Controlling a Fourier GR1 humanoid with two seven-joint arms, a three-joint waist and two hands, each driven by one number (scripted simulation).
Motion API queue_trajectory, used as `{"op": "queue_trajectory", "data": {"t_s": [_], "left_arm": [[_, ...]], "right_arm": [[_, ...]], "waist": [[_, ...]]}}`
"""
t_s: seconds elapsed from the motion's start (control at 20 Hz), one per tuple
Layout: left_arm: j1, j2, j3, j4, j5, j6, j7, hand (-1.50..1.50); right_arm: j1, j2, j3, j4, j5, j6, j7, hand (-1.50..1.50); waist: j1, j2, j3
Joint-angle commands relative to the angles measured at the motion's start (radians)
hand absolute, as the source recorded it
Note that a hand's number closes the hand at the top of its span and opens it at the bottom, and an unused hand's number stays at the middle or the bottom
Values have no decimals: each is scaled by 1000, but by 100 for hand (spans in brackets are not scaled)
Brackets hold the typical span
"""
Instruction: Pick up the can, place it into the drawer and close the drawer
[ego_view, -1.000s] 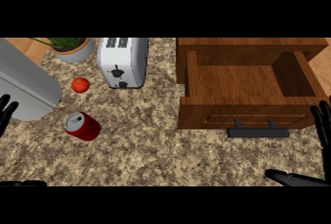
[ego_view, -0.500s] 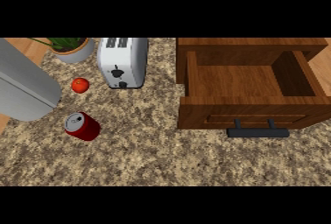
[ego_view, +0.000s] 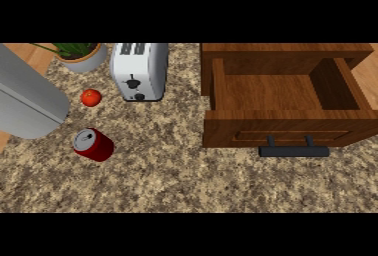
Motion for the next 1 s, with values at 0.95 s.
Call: {"op": "queue_trajectory", "data": {"t_s": [0.95], "left_arm": [[-155,-96,-122,399,-184,29,-186,-150]], "right_arm": [[70,28,-221,15,-135,209,-6,-150]], "waist": [[-3,1,0]]}}
